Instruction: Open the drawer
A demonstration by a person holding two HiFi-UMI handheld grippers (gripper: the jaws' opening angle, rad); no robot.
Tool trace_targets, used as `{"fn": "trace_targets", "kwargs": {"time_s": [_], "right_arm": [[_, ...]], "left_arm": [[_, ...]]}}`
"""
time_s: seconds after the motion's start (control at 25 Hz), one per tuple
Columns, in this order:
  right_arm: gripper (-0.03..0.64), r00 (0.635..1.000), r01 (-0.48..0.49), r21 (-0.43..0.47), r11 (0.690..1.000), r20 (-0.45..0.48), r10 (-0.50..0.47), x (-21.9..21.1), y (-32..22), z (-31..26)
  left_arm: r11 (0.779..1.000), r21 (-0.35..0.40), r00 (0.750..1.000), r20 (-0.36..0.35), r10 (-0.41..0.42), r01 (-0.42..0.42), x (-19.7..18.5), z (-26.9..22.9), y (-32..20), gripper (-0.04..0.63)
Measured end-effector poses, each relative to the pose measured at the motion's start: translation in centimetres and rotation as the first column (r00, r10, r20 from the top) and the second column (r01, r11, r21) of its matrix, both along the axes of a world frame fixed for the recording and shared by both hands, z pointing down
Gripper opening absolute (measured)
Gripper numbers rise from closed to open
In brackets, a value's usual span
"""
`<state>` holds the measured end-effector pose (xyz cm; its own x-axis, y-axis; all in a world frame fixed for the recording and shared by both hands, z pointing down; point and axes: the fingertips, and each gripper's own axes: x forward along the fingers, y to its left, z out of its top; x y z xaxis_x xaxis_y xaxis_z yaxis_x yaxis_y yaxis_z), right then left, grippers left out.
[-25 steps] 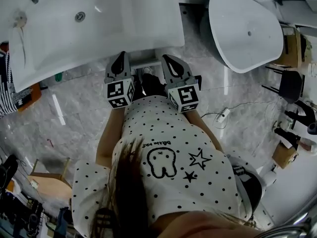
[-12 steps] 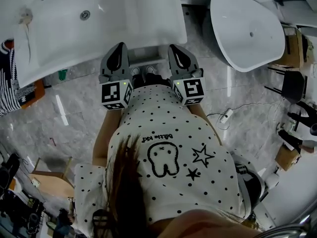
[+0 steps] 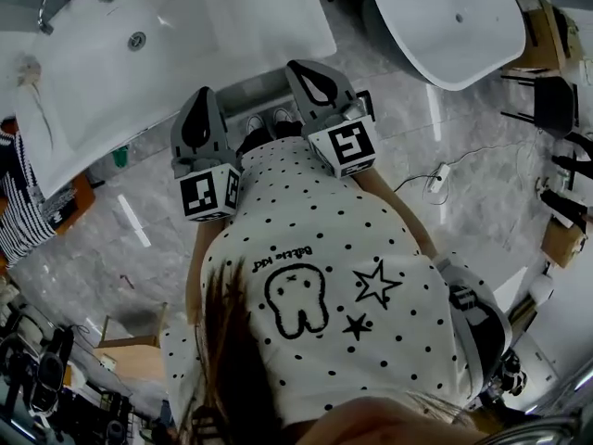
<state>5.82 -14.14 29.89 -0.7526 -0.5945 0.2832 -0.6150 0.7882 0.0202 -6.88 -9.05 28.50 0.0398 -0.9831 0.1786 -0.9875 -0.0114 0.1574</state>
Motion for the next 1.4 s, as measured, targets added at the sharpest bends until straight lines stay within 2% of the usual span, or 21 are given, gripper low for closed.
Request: {"fn": "trace_targets", "kwargs": {"time_s": [0.2,0.4,0.64,1.08,1.4], "right_arm": [[0.014,1.000,0.022,0.015,1.000,0.005,-0.022,-1.1,1.0,-0.8],[0.015,1.000,0.010,0.010,1.000,0.003,-0.010,-4.4,3.7,-0.1],[0.014,1.000,-0.002,0.021,1.000,-0.004,0.002,-3.2,3.2,0.4],[0.014,1.000,0.018,0.023,1.000,-0.007,-0.018,-4.4,3.8,0.4],[0.015,1.000,0.004,0.012,1.000,-0.009,-0.004,-4.2,5.7,0.9]], "left_arm": [[0.998,0.016,0.998,0.018,0.054,-0.054,0.5,-0.7,0.4,0.003],[0.999,0.002,0.999,0.007,0.044,-0.044,-3.5,0.3,2.7,0.003],[1.000,0.007,0.999,-0.018,0.030,-0.030,-3.1,0.4,2.3,0.003],[0.998,0.032,0.998,0.041,0.049,-0.050,-3.2,-0.3,2.9,0.003],[0.995,0.026,0.995,0.002,0.098,-0.098,-2.6,0.2,4.3,0.004]]}}
